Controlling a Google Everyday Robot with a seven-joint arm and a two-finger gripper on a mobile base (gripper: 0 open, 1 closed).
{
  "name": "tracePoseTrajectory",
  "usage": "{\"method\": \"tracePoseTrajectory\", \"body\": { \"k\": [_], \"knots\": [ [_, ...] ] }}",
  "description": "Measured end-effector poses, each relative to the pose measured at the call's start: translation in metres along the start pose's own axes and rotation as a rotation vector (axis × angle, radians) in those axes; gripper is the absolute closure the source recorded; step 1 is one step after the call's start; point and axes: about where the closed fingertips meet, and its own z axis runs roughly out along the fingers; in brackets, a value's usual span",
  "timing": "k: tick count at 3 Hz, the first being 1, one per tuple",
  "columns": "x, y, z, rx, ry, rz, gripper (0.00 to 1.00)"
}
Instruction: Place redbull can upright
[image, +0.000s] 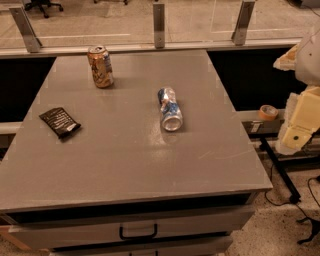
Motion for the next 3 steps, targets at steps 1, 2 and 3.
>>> {"method": "tracePoseTrajectory", "body": {
  "k": [1,2,3],
  "knots": [
    [0.0,0.0,0.0,0.0,0.0,0.0,0.0],
    [-0.007,-0.014,0.006,0.0,-0.036,0.104,0.0],
    [-0.024,-0.041,0.024,-0.009,-0.151,0.316,0.0]
  ]
}}
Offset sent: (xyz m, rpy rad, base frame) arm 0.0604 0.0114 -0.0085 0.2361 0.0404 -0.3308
